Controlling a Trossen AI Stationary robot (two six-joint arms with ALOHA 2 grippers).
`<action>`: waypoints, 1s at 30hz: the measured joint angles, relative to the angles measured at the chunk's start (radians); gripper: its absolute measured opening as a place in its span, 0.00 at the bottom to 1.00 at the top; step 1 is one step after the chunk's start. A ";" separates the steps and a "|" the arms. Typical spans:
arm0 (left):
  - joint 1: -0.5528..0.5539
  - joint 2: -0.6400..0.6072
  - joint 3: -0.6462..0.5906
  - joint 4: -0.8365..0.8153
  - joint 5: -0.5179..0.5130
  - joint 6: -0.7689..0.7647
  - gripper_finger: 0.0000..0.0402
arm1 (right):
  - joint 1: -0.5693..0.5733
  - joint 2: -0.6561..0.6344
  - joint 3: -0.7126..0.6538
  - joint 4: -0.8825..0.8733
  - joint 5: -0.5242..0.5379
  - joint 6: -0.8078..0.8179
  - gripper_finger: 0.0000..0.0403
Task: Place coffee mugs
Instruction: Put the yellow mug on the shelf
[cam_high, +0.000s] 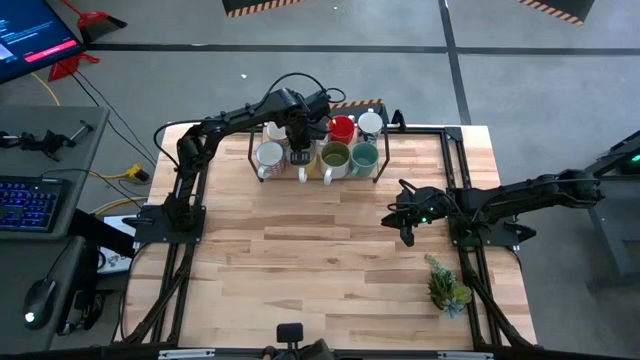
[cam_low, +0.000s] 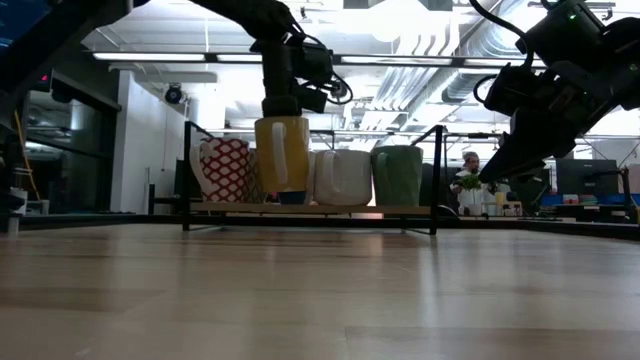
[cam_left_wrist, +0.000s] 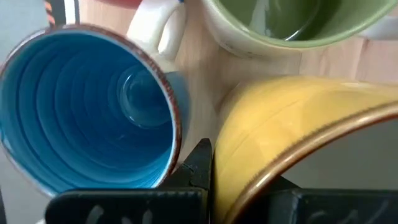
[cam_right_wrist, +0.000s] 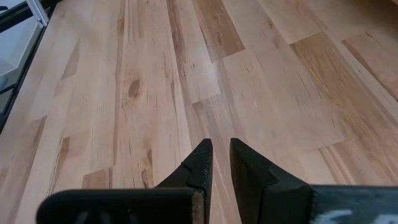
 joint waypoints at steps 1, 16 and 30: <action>0.003 0.000 0.000 -0.001 -0.003 -0.013 0.02 | 0.000 0.000 0.000 0.000 0.000 0.000 0.09; 0.009 0.030 -0.002 -0.012 -0.031 -0.014 0.02 | 0.000 0.000 0.000 -0.010 -0.011 -0.008 0.09; 0.009 0.039 -0.001 -0.018 -0.016 -0.042 0.13 | 0.000 0.000 0.000 -0.031 -0.024 0.000 0.09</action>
